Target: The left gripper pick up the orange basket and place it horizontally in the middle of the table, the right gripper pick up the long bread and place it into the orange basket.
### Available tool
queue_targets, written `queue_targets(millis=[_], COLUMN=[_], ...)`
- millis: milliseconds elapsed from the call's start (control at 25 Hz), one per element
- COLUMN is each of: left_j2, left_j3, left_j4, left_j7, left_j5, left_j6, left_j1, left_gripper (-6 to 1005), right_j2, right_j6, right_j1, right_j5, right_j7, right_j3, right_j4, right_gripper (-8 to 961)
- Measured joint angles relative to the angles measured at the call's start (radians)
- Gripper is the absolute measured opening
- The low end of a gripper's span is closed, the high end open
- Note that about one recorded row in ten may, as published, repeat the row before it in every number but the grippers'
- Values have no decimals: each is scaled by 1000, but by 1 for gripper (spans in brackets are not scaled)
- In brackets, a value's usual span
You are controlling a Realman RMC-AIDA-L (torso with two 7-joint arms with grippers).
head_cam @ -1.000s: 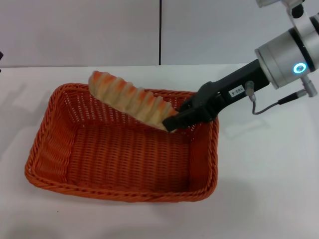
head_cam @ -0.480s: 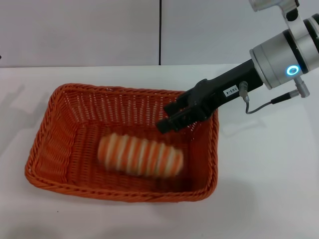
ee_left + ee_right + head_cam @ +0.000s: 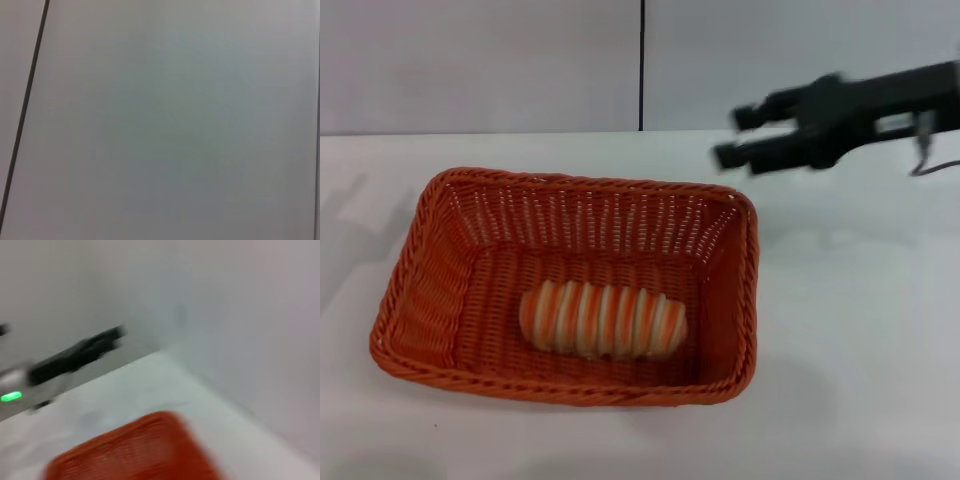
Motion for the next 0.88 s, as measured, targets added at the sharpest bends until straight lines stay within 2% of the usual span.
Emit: queue_targets(millis=[120,240,280,320,520,800,880], left_j2=[1,1,1,1,0,-1,0], left_j3=[0,0,1,1,0,0,0], left_j4=[0,-1,-2,-2,-13,-35,-42], left_j7=[1,3,3,3,5,6,7], left_j5=[-3,-3,-1,-1,-1,-4,-4], left_j6=[5,6,5,5,6,-3,-6], left_j1=[2,2,1,1,-6,-20,-24], left_gripper=[726,726,726,726,726,726,726], right_j2=[3,3,3,3,3,3,4], right_j6=[69,129,142,142,142,138,135], right_j1=[-119,-221,-269,-269,-334,-348,-349], right_j5=[64,204,300,300,522,589,593], right_j7=[-46,-169,-267,-267,-534,-820,-848], right_j3=[45,92,129,129,236,374,387], right_j4=[-80,-40,18,18,252,512,533], right_gripper=[665,666,666,666,666,665,665])
